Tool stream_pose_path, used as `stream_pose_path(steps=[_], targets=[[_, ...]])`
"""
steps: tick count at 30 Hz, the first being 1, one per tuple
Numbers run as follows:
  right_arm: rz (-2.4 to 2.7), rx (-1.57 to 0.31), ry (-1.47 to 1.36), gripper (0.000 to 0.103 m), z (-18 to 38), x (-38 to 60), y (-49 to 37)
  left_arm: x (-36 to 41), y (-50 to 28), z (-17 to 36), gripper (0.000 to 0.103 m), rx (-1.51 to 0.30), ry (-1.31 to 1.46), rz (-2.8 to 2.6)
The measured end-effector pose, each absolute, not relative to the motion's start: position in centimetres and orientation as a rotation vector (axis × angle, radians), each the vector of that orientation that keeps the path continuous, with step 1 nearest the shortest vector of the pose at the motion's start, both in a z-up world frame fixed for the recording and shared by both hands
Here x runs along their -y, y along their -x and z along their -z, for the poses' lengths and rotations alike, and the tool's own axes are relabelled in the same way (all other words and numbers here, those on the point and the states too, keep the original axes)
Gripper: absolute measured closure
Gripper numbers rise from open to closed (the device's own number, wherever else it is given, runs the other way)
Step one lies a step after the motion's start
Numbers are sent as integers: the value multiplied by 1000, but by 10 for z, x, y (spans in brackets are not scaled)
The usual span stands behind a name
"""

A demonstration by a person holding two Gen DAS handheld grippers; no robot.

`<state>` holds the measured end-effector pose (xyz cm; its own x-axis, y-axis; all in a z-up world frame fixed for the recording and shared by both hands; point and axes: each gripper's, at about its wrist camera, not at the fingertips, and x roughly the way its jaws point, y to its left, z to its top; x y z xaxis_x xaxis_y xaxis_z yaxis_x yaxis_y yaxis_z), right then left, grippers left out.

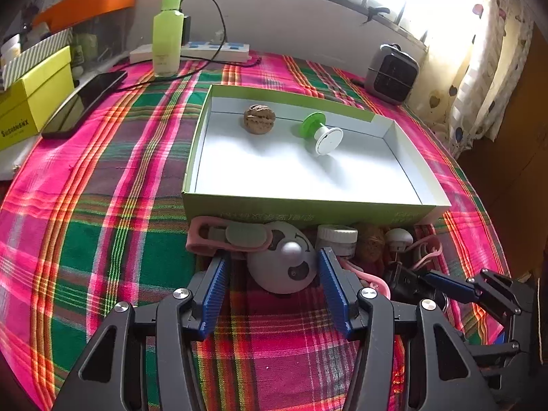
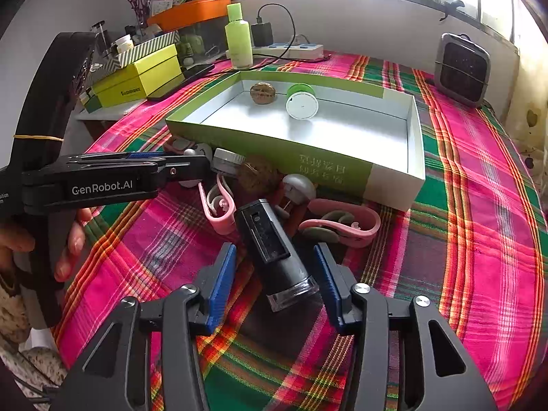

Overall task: Organize objects
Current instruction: 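Reach the right gripper to the black rectangular gadget and grasp it, then grasp the white panda-face ball with the left gripper while the right holds the gadget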

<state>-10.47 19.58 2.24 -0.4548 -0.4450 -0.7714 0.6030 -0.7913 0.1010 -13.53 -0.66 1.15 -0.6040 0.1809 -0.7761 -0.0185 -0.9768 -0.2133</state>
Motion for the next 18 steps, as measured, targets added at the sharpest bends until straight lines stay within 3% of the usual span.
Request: stream_pose_path(steps=[13,18], targets=[[2233,-234,-1112,66,-22,-196,105,9,133,-12,59,344,1354,-2716],[2233,-227,-1108,73,-23,-195,103,14,128,-16,69,359,1336,-2729]])
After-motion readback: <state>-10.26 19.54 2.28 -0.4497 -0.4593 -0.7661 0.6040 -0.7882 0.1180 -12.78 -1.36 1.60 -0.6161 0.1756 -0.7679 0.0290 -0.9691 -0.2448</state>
